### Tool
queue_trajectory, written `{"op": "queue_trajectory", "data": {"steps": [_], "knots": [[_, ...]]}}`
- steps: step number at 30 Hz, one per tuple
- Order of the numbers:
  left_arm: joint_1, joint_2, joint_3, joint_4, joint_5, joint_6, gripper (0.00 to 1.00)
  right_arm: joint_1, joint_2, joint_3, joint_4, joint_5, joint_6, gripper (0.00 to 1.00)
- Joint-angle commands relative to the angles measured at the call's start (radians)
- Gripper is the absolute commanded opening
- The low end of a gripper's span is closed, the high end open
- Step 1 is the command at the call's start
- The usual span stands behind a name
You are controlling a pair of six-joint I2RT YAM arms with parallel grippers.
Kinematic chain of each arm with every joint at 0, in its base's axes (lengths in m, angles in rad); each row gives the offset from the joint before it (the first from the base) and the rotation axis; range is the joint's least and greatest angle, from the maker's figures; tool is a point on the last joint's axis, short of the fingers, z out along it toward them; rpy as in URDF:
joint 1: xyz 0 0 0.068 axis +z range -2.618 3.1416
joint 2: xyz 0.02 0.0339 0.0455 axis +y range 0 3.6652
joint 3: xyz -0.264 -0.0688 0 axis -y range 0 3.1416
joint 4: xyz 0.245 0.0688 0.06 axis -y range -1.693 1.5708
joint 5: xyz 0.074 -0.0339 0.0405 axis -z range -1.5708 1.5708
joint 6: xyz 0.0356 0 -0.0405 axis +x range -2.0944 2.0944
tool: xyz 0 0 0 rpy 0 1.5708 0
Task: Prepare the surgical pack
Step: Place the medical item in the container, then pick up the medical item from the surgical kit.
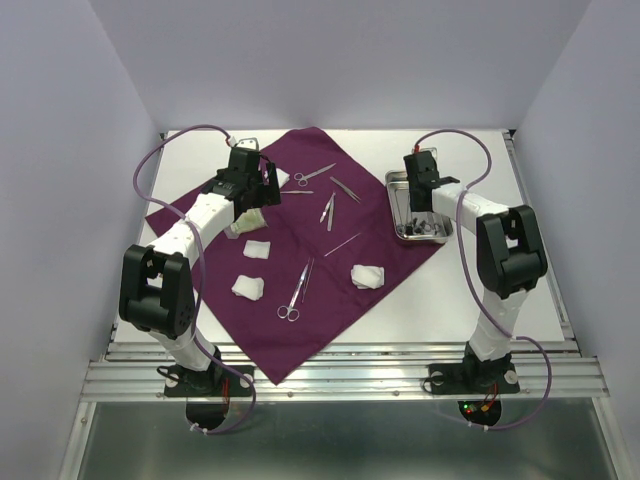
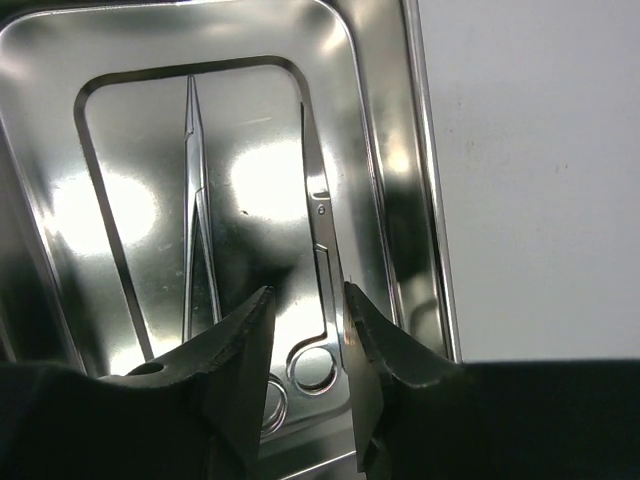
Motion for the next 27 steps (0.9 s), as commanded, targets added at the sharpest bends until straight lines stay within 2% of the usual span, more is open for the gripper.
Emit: {"op": "queue_trajectory", "data": {"steps": [1,4,6,9,11,13,17,20,27], "knots": [[-0.003,-0.021,0.006,0.004,-0.009,0.010,0.99,-0.008,-0.081,0.037,0.018,-0.029,0.009,0.39],[-0.004,-0.021,0.006,0.004,-0.010,0.010,0.99,0.008,-0.120,0.080,-0.029,-0.123,0.053,0.41],[-0.003,-0.018,0.011,0.004,-0.009,0.005,0.99,0.059,-0.135,0.094,-0.043,-0.146,0.087,0.47],[-0.003,-0.012,0.019,0.006,-0.001,-0.002,0.99,0.120,-0.126,0.114,-0.072,-0.138,0.121,0.47],[-0.003,-0.008,0.025,0.006,0.004,-0.007,0.99,0.212,-0.083,0.163,-0.106,-0.123,0.164,0.47],[-0.003,-0.008,0.025,0.006,0.004,-0.004,0.99,0.235,-0.057,0.183,-0.103,-0.123,0.162,0.47],[-0.003,-0.013,0.023,0.003,0.001,-0.002,0.99,0.248,0.040,0.287,-0.118,-0.124,0.121,0.48],[-0.003,-0.027,0.013,0.009,-0.016,-0.011,0.99,0.248,0.113,0.373,-0.115,-0.176,0.054,0.65],[-0.003,-0.032,0.011,0.010,-0.018,-0.008,0.99,0.248,0.284,0.549,-0.133,-0.192,-0.013,0.64]]}}
